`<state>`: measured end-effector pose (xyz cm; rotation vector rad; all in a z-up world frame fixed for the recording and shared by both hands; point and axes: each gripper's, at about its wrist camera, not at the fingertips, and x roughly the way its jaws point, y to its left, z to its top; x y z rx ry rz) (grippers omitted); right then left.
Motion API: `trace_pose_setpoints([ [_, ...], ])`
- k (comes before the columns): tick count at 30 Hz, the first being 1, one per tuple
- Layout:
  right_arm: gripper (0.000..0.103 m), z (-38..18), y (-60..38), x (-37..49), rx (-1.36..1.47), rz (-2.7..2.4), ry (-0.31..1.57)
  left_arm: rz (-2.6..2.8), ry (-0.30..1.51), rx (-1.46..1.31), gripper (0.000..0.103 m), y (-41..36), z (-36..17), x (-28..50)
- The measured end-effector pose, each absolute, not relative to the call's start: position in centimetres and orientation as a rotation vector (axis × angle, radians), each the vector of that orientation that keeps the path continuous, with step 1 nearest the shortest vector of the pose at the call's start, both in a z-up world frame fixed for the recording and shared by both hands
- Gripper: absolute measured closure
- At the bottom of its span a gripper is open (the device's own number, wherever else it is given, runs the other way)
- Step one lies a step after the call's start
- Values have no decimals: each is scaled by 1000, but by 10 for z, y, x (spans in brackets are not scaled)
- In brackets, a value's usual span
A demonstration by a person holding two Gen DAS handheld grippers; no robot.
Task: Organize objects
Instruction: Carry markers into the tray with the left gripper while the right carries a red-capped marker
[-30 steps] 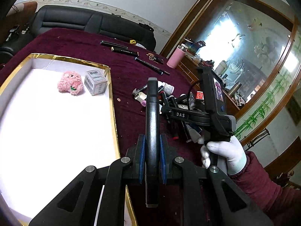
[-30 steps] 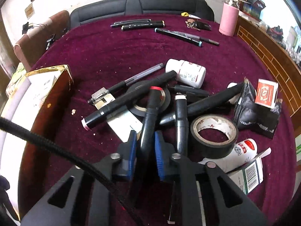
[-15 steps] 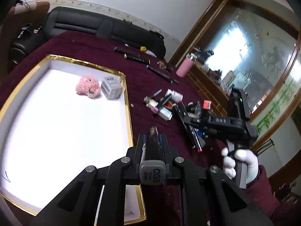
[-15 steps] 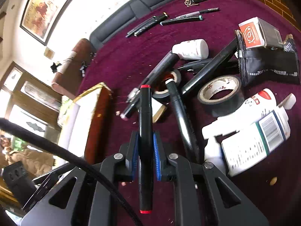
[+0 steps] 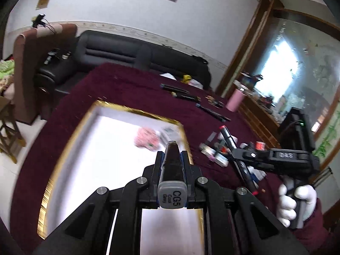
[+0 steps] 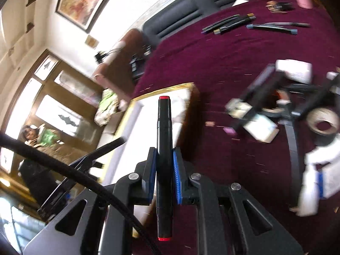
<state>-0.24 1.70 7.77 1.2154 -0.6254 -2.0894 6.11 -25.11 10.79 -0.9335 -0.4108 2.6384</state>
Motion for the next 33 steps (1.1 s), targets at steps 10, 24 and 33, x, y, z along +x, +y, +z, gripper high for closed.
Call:
trace_pose_setpoints([
  [10, 90, 65, -97, -80, 1394, -1941, -622, 2663, -362, -1110, 92, -284, 91, -31],
  [24, 90, 11, -143, -140, 1551, -2037, -553, 2631, -362, -1267, 92, -285, 33, -96],
  [33, 84, 19, -132, -142, 1507, -2120, -513, 2584, -534, -1361, 61, -292, 18, -100],
])
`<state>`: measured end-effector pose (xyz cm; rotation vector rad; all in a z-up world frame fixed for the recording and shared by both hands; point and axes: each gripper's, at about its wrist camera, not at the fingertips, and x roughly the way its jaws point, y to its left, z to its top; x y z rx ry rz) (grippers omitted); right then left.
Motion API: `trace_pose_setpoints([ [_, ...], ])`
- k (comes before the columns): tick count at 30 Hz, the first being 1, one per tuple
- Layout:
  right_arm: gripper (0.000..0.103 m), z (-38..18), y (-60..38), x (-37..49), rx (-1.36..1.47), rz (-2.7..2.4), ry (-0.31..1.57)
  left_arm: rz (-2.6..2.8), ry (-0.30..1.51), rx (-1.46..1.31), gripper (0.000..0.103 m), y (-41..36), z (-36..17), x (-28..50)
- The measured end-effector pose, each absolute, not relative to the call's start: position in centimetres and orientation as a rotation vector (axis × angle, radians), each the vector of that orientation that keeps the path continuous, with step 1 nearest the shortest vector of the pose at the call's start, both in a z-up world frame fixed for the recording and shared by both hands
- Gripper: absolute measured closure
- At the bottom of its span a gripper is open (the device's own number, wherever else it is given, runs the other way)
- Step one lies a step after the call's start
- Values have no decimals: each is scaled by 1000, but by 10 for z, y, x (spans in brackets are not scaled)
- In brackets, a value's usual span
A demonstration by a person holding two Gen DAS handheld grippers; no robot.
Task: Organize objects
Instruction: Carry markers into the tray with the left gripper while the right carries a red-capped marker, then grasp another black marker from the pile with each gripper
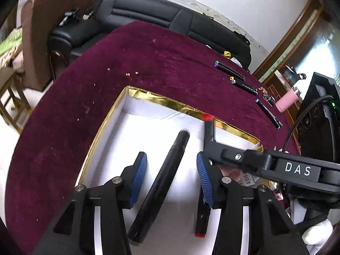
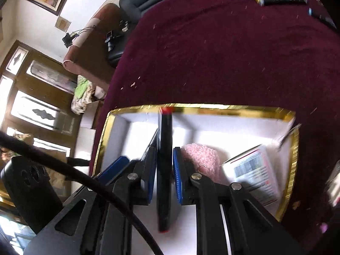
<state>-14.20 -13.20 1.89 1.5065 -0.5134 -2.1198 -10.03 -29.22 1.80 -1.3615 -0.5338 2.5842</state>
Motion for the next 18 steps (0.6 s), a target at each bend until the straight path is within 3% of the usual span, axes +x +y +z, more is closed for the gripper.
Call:
trace_pose_setpoints([
  [3, 81, 25, -118, -139, 1484, -2125, -557, 2607, -570, -1366, 61, -295, 22, -93],
  [10, 80, 53, -71, -114, 1355, -2120, -665, 2675, -932, -1218, 60, -312, 21, -39],
  [12, 74, 61, -52, -99, 1316, -2119, -689, 2659, -1013, -1209, 60, -312, 13, -26],
  [18, 72, 74, 21, -42, 1213, -2151, -726, 2668, -974, -1121, 60, -294, 29, -6],
])
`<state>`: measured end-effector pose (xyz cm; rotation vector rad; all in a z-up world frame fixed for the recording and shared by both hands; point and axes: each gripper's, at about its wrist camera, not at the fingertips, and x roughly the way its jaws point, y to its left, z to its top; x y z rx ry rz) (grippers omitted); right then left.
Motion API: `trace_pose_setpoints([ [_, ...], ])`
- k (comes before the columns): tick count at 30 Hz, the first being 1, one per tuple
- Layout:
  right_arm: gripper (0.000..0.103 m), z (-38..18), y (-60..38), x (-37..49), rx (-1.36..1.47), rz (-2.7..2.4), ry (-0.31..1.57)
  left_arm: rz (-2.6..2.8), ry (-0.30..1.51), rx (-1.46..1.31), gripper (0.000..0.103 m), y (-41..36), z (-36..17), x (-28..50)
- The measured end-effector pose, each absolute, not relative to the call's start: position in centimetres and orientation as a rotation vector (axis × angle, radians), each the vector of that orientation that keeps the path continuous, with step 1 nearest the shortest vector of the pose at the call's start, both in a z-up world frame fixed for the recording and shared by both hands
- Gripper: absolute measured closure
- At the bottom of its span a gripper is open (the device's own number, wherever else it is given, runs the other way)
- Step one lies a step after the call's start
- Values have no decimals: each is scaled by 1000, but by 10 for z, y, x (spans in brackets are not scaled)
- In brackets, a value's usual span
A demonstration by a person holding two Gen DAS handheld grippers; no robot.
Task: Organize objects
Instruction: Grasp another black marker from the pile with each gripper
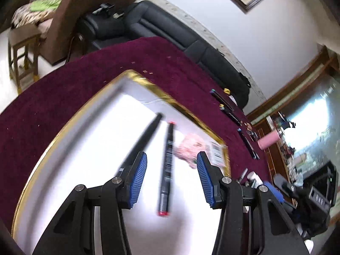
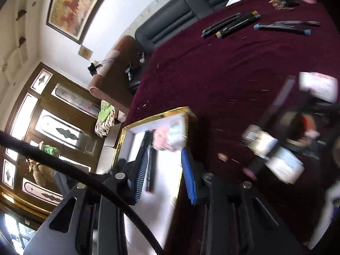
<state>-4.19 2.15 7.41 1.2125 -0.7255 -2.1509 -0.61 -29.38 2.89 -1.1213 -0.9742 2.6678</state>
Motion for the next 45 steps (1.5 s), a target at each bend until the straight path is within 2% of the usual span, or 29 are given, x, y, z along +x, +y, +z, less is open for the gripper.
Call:
trace_pose_setpoints([
  [2, 72, 78, 55, -20, 1178, -2219, -716, 2685, -919, -1085, 59, -285, 45, 2],
  [4, 66, 80, 87, -2, 1154, -2290, -718, 2677, -804, -1053, 50, -263, 65, 9],
  [5, 64, 80, 97, 3, 1145, -2315, -728, 2668, -725, -1040, 48, -247, 76, 13],
  [9, 62, 67, 138, 22, 1131, -2352, -825, 2568, -389, -1044, 48, -162, 98, 12],
  [15, 62, 46, 155, 41, 1158, -2322, -871, 2476, 96, -1149, 48, -49, 76, -10],
  [19, 62, 43, 161, 50, 1161, -2334, -829, 2468, 287, -1142, 49, -12, 61, -30],
  [22, 62, 42, 169, 53, 1152, -2323, -838, 2448, 357, -1136, 52, 5, 55, -52],
  [24, 62, 40, 176, 53, 1144, -2317, -851, 2441, 436, -1135, 58, 11, 50, -61],
  [29, 62, 34, 187, 50, 1140, -2307, -881, 2358, 503, -1215, 86, 25, 34, -85],
  [34, 62, 26, 192, 44, 1157, -2298, -906, 2323, 581, -1219, 89, 37, 23, -86],
  [36, 62, 26, 192, 41, 1153, -2297, -906, 2323, 542, -1229, 92, 35, 24, -86],
  [42, 62, 32, 177, 36, 1167, -2297, -826, 2336, 371, -1262, 92, 16, 24, -88],
  [45, 62, 34, 172, 36, 1169, -2306, -803, 2329, 388, -1234, 92, 14, 24, -84],
])
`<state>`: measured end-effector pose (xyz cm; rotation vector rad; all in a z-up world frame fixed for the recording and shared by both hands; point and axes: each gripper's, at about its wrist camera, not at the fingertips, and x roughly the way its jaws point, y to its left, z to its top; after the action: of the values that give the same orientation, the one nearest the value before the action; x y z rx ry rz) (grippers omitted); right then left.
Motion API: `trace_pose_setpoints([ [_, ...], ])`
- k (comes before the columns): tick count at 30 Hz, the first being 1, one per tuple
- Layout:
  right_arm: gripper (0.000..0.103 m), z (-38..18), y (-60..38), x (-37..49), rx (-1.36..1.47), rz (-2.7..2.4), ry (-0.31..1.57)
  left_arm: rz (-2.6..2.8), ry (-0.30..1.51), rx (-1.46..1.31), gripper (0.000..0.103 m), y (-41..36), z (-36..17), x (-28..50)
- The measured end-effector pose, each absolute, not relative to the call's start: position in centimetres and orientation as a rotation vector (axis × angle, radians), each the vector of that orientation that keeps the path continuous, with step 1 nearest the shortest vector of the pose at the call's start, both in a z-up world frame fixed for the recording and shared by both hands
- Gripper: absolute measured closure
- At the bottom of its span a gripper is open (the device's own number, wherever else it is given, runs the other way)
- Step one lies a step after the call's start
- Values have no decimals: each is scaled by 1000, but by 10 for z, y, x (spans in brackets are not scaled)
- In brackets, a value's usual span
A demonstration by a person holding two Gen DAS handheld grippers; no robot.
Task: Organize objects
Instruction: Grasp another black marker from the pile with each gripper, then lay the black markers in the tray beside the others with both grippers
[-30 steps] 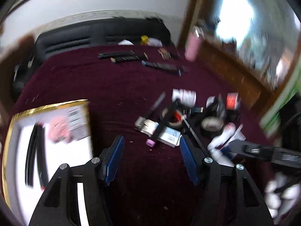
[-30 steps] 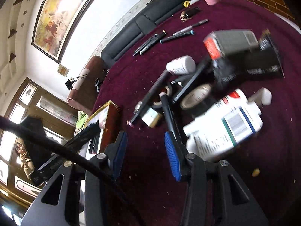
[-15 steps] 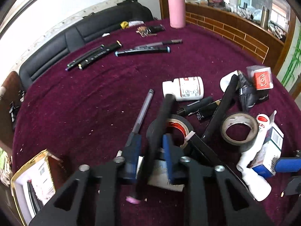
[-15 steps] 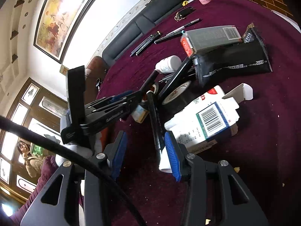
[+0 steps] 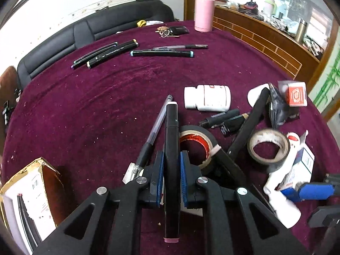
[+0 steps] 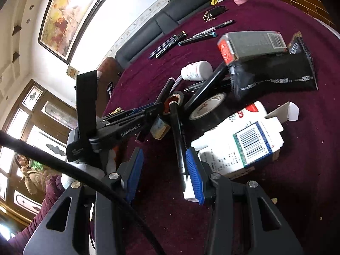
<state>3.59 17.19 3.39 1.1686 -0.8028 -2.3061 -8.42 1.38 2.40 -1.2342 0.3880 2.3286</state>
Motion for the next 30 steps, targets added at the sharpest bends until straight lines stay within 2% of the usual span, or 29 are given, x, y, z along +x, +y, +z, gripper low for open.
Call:
trace_pose_setpoints([
  [9, 62, 41, 155, 34, 1187, -2332, -720, 2347, 542, -1224, 89, 33, 19, -85],
  [10, 62, 44, 153, 33, 1187, -2345, -695, 2351, 511, -1239, 92, 31, 21, -86],
  [21, 62, 43, 116, 12, 1290, -2455, -339, 2348, 0, -1066, 92, -51, 83, -14],
  [27, 64, 25, 98, -10, 1391, -2556, -141, 2334, -134, -1025, 92, -85, 90, 19],
  [30, 72, 18, 92, -16, 1417, -2600, -57, 2339, -186, -1024, 92, -99, 85, 25],
])
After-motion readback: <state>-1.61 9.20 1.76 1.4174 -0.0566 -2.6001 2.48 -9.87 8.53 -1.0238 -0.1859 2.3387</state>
